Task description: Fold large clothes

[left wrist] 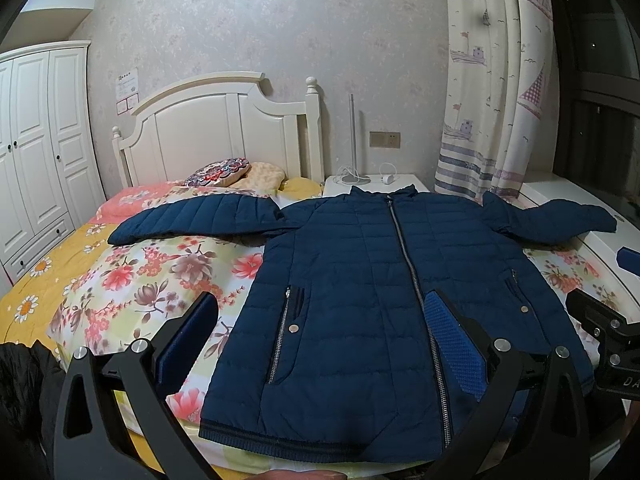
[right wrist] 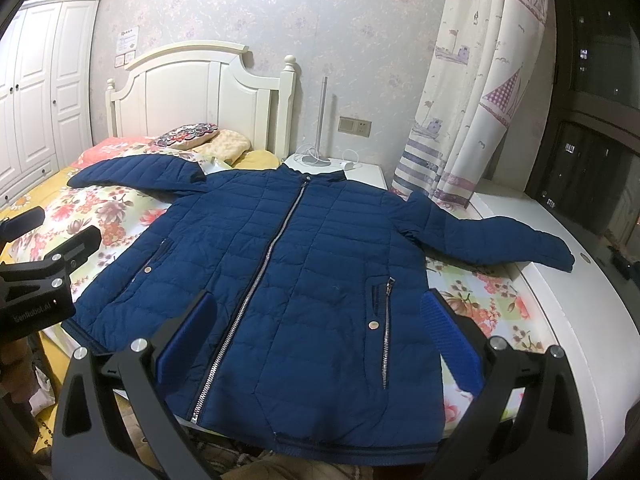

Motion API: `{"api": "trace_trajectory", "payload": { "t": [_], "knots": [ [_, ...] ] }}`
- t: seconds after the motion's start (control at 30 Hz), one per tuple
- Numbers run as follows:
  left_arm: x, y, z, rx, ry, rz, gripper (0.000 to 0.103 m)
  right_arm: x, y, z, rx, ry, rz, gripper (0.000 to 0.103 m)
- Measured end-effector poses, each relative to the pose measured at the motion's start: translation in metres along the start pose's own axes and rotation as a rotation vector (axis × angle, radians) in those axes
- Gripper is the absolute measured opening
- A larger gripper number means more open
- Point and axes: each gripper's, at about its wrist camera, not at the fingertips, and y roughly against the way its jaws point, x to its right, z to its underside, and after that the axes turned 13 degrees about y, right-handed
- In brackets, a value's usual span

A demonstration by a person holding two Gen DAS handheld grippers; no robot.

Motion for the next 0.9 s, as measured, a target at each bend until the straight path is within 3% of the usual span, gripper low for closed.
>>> {"api": "trace_trajectory", "payload": {
  "t": [0.9],
  "knots": [
    [-0.0011, -0.0004, 0.0006, -0.002, 0.001, -0.001, 0.099, 0.0009, 0.0001, 0.0011, -0.003, -0.005, -0.006, 0.101]
  ]
}}
